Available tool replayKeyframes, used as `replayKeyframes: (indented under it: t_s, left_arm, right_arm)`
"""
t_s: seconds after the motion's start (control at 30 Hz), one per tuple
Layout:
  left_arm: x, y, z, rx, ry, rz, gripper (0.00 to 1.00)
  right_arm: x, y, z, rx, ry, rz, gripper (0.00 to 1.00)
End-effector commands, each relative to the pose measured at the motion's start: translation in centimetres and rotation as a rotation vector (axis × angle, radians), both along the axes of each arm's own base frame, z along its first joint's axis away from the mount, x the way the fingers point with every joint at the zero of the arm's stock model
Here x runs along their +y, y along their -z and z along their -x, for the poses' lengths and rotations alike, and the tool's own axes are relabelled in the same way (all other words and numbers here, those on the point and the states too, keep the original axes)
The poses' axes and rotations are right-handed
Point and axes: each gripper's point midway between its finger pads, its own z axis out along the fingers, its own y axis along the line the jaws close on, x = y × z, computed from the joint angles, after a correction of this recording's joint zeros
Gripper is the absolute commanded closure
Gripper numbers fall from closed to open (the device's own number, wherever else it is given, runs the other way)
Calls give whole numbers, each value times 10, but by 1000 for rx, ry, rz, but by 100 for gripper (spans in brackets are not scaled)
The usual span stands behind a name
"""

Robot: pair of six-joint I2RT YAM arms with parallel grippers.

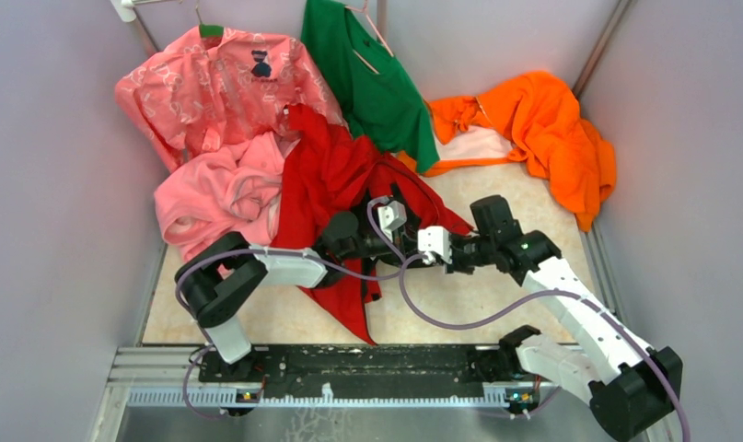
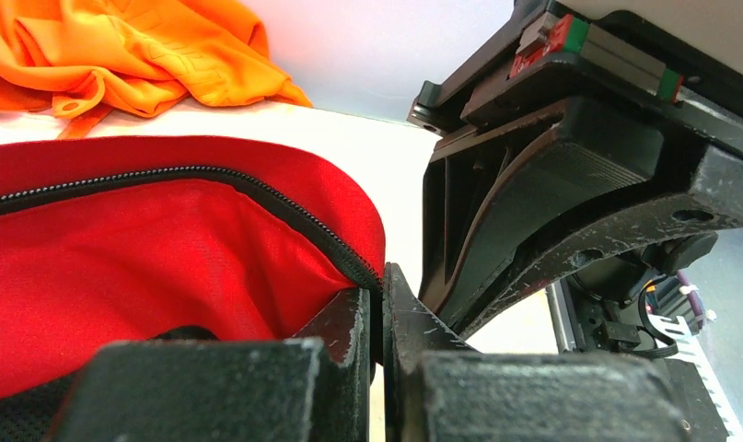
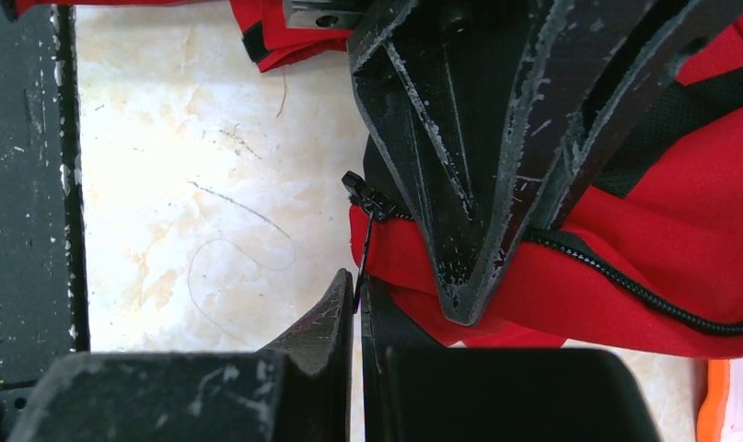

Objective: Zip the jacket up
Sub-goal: Adjust the zipper on the jacket.

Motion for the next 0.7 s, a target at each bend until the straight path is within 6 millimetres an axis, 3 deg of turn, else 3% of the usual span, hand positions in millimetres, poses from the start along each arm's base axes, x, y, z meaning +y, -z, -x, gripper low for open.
replayKeyframes:
  t_s: [0.0,0.17,0.33,0.67]
  left_arm:
    - [-6,-28,-17,-78,-32,67,100]
    - [-8,-27,-15,-86,-14,59,100]
    - [-8,-27,-13,-88,-6,60,100]
    - [-11,-22,-14,-60,2,34,100]
  right_arm:
    - [9,-6,28,61,-110,-37,100]
    - [7,-14,5,28,21,-43,100]
    - [-14,-22,-19,-28,168,-31,100]
    - [-9,-27,-16,-21,135,-43,100]
